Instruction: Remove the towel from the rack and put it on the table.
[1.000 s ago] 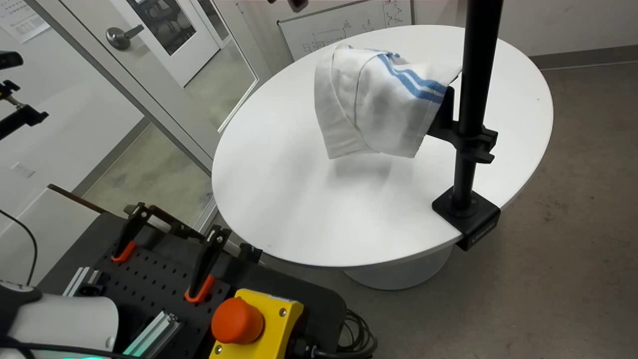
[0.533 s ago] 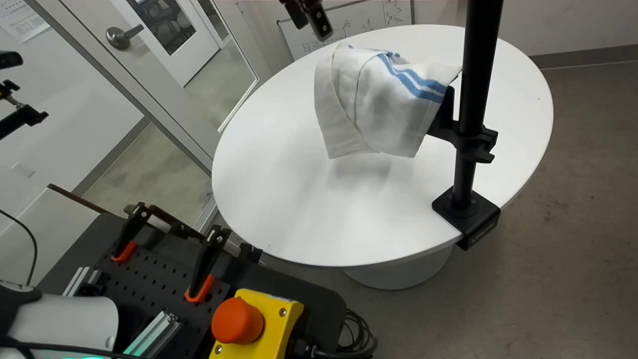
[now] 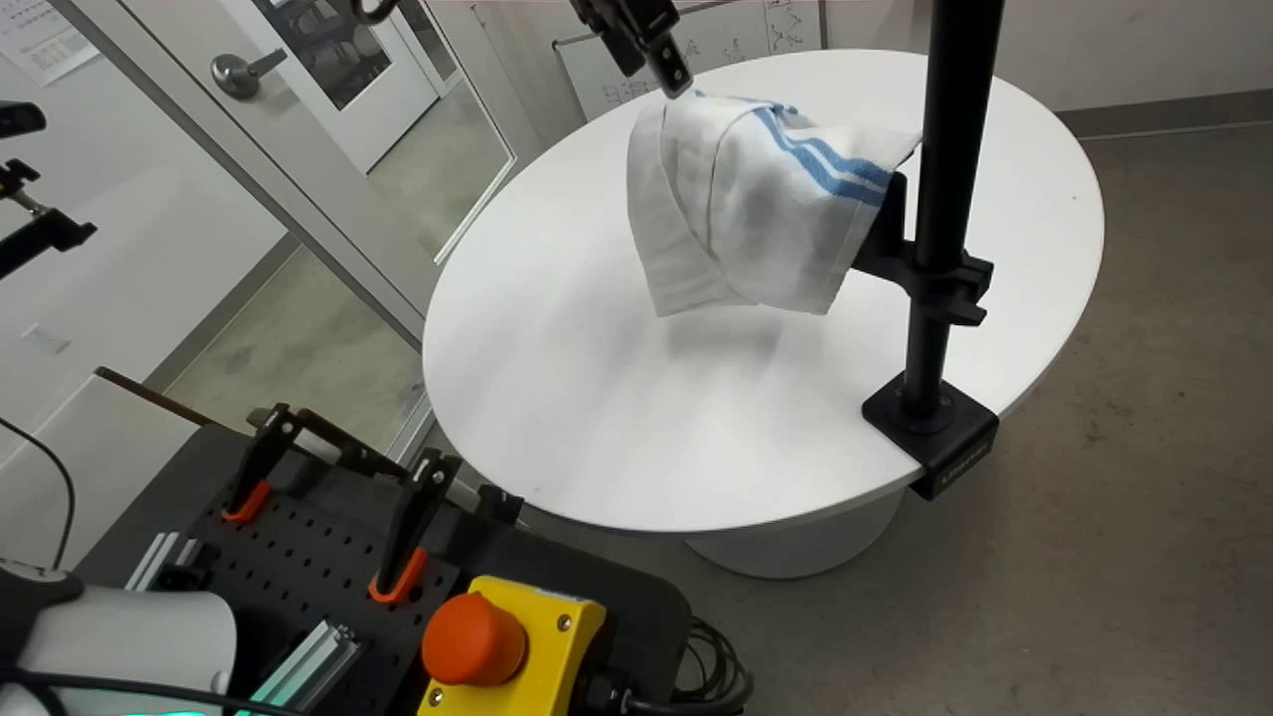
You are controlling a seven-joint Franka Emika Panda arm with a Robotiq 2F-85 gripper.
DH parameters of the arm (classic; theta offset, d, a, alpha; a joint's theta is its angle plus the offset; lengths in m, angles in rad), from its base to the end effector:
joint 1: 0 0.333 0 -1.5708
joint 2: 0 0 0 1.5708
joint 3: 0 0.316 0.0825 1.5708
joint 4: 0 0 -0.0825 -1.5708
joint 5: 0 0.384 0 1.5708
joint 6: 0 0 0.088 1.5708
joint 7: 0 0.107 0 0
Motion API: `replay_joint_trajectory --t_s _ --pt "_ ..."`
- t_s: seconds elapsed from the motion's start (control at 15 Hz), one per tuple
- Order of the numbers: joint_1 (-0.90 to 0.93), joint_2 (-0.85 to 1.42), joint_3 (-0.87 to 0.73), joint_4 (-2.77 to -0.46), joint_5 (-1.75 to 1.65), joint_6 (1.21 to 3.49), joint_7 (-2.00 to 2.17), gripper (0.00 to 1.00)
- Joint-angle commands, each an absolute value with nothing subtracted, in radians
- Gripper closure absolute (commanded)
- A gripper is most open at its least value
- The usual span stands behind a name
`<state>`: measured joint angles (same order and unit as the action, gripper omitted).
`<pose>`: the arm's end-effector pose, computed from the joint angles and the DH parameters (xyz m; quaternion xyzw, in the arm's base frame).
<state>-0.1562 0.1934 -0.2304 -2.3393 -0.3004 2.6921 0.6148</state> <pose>0.4961 -0.1921 0.2692 0.9263 -0.3555 0.0891 0.0877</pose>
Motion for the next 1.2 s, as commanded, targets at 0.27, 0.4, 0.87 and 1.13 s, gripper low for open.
replay_joint_trajectory --t_s 0.27,0.4,0.87,1.13 --pt "-0.058 0.277 -0.291 -2.277 -0.334 2.716 0.677 0.00" --pt "-0.047 0.293 -0.306 -2.272 -0.335 2.714 0.683 0.00" --pt "-0.025 0.335 -0.339 -2.259 -0.312 2.706 0.679 0.30" --pt "-0.018 0.333 -0.336 -2.251 -0.302 2.704 0.672 0.62"
